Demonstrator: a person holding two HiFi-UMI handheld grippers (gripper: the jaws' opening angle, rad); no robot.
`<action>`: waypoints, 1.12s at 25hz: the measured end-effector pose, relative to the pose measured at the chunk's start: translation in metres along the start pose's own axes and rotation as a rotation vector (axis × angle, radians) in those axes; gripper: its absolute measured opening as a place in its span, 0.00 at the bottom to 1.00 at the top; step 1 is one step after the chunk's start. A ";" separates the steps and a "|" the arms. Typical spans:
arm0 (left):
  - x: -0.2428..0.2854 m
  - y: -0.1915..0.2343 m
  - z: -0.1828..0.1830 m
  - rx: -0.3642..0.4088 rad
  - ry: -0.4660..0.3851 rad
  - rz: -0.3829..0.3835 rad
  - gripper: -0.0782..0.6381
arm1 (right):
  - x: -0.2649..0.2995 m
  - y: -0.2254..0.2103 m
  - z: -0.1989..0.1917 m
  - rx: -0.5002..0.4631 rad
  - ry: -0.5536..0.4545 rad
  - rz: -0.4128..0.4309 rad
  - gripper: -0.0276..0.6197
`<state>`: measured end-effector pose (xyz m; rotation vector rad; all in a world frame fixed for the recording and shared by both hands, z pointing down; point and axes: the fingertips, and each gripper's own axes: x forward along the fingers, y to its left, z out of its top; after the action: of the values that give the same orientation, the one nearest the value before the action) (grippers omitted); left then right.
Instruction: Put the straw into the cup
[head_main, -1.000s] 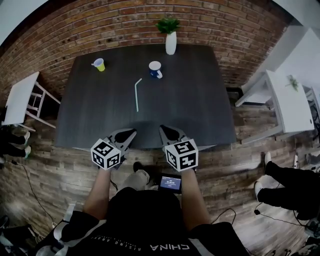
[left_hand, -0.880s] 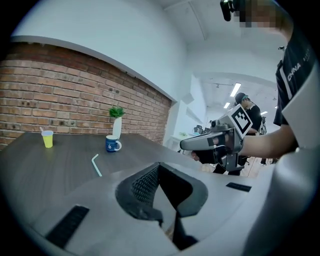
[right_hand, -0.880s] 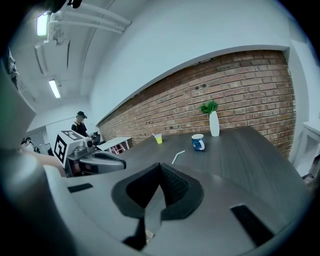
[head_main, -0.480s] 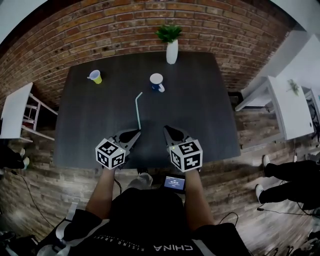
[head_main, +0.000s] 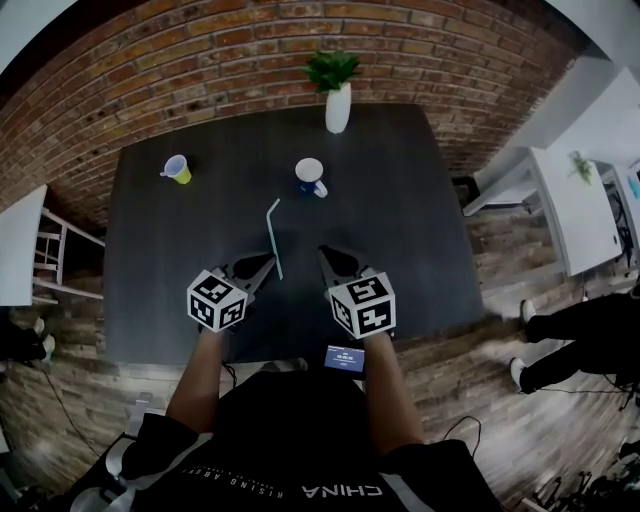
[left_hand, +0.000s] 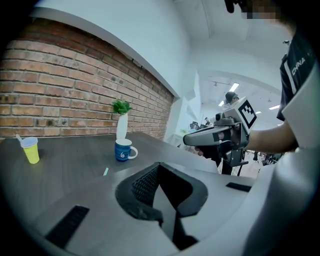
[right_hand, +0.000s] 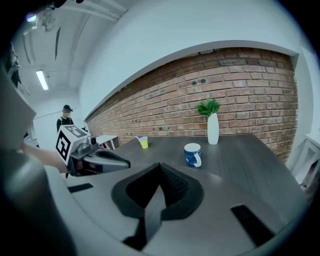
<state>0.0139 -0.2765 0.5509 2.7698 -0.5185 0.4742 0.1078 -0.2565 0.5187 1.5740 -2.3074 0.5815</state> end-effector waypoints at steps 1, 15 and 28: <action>0.002 0.005 -0.001 -0.005 0.006 0.004 0.11 | 0.004 0.000 0.000 0.002 0.002 0.001 0.05; 0.035 0.031 0.010 -0.088 0.016 0.143 0.11 | 0.034 -0.040 0.029 -0.044 0.025 0.130 0.05; 0.020 0.040 0.030 -0.156 -0.146 0.202 0.11 | 0.057 -0.035 0.042 -0.079 0.027 0.254 0.05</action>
<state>0.0239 -0.3281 0.5400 2.6269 -0.8374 0.2622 0.1198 -0.3344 0.5135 1.2398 -2.4959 0.5575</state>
